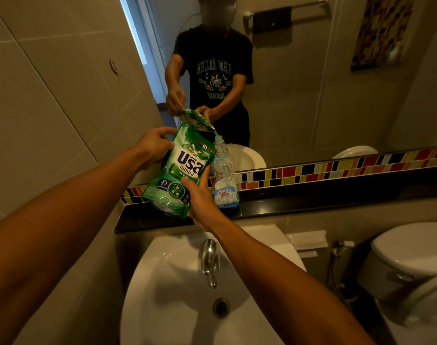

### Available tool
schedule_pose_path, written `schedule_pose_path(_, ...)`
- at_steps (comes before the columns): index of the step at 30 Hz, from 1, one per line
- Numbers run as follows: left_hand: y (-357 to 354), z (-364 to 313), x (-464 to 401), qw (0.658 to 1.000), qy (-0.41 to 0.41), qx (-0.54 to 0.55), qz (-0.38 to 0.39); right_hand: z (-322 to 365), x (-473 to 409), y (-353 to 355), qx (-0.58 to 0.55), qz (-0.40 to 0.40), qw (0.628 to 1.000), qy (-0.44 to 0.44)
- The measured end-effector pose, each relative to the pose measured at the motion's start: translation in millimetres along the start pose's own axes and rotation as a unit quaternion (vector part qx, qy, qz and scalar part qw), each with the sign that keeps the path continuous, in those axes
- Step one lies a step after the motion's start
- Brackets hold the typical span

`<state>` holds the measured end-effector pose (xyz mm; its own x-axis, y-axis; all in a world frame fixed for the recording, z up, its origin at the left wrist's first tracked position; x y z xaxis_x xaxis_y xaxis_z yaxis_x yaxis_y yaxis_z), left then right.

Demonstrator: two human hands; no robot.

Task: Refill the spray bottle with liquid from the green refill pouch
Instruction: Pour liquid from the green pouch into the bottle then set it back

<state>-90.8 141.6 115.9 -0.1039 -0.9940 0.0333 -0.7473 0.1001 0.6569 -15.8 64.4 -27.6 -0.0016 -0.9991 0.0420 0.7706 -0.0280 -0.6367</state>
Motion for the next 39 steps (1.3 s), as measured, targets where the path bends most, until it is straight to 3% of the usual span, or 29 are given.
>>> schedule_pose_path(39, 1.1, -13.6, 2.9, 1.0, -0.005, -0.006, 0.004, -2.2, -4.9, -4.8, -0.003, 0.013, 1.0, 0.001)
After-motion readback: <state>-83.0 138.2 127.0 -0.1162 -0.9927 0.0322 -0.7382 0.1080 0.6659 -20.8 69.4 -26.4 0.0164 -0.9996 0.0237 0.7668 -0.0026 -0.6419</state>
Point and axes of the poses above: each hand's wrist, its own x-axis away from the middle knuckle, its own y-axis out of the back of the hand, z = x × y, the point moved 10 cm from there along -x, towards the middle knuckle, and after that the axes turned 3 degrees about -x, right-handed, at the moved point
